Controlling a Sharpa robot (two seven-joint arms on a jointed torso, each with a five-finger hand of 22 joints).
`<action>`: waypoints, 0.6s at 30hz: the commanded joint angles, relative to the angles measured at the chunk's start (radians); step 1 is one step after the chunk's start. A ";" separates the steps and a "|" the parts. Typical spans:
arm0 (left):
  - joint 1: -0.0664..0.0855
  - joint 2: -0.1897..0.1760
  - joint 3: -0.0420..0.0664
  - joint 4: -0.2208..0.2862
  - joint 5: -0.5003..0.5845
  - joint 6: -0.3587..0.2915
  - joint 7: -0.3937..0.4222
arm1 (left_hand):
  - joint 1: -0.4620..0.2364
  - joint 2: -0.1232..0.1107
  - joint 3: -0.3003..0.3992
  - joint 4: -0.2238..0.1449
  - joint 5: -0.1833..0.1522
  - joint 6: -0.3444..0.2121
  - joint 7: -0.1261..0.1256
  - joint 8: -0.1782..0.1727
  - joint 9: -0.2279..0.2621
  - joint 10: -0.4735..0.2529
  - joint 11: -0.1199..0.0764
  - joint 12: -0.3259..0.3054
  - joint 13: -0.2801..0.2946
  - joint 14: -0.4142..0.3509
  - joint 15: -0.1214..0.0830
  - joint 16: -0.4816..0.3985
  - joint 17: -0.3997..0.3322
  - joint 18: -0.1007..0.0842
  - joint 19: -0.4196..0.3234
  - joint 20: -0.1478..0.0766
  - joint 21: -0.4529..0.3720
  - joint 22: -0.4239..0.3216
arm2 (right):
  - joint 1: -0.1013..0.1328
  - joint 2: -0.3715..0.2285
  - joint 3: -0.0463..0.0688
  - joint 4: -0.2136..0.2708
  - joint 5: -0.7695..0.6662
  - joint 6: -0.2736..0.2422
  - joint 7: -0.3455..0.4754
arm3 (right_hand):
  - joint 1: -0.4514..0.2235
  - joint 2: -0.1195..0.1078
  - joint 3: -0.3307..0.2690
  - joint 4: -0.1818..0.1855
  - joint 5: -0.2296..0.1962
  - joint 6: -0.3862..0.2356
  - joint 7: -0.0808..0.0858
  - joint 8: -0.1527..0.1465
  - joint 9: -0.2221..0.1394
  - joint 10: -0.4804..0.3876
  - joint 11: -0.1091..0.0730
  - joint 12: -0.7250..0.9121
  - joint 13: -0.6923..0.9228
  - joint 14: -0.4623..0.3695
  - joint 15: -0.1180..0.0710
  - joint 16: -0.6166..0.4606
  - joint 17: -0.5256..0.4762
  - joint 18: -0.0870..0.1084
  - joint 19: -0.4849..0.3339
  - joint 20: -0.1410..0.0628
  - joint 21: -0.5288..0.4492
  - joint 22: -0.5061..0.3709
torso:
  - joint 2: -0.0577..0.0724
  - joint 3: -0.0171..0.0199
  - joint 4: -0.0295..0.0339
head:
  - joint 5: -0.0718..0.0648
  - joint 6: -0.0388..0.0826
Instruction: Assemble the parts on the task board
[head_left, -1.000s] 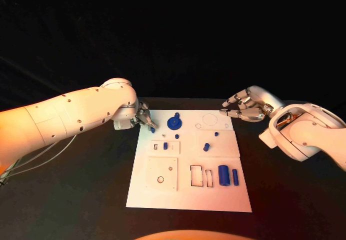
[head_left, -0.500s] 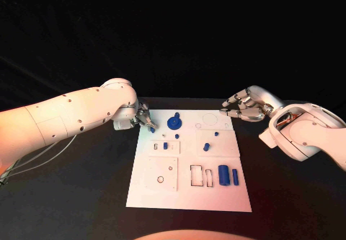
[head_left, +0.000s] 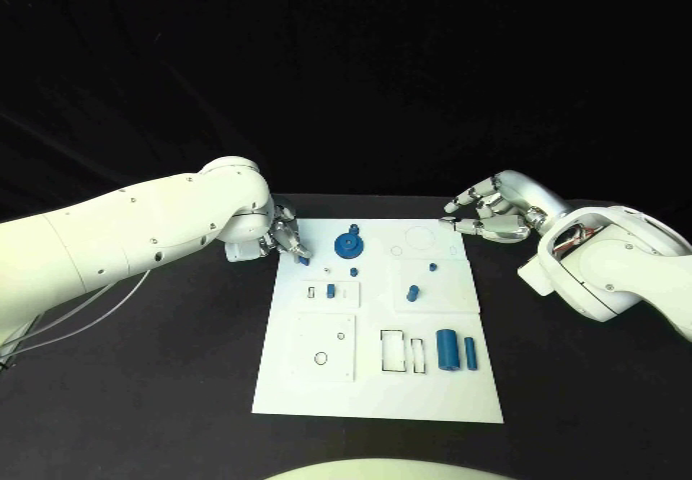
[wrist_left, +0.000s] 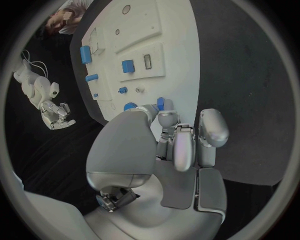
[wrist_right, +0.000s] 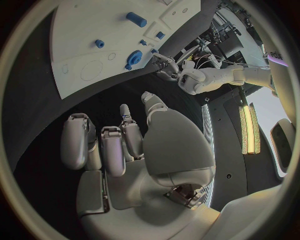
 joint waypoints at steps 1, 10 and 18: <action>0.000 -0.014 0.002 0.019 0.077 -0.035 0.011 | -0.017 -0.008 0.176 -0.167 -0.001 -0.006 -0.003 0.006 0.012 0.007 0.001 0.003 -0.001 0.069 0.005 0.006 0.126 0.006 0.003 0.004 0.005 0.001 | 0.000 -0.001 0.000 0.001 -0.003 0.004 0.007 | 0.002 0.008 0.002 0.006 0.005 0.002 -0.002 0.005 0.001 -0.003 -0.002 -0.003 0.062 0.074 -0.007 -0.003 0.132 0.018 -0.004 0.000 -0.005 0.038 | 0.000 0.0006 0.0000 | 0.000 -0.001; -0.001 -0.080 0.003 0.107 0.138 -0.082 0.010 | -0.040 -0.020 0.209 -0.182 -0.003 -0.009 -0.005 0.023 0.017 0.014 -0.001 0.012 0.005 0.070 0.004 0.007 0.127 0.006 0.005 0.003 0.007 0.005 | 0.000 -0.003 0.000 0.001 -0.003 0.005 0.006 | 0.002 0.008 0.002 0.006 0.005 0.002 -0.002 0.005 0.001 -0.003 -0.002 -0.003 0.062 0.074 -0.007 -0.003 0.132 0.018 -0.004 0.000 -0.005 0.038 | -0.001 0.0012 0.0017 | 0.005 -0.003; -0.018 -0.154 0.003 0.232 0.070 -0.161 0.062 | -0.054 -0.038 0.261 -0.210 -0.003 -0.009 -0.006 0.040 0.019 0.022 -0.003 0.019 0.009 0.070 0.002 0.007 0.128 0.004 0.011 0.001 0.014 0.016 | 0.000 -0.004 0.000 -0.001 -0.003 0.004 0.006 | 0.002 0.008 0.002 0.006 0.005 0.002 -0.002 0.005 0.001 -0.003 -0.002 -0.003 0.062 0.074 -0.007 -0.003 0.132 0.018 -0.004 0.000 -0.005 0.038 | -0.001 -0.0005 0.0023 | 0.010 -0.005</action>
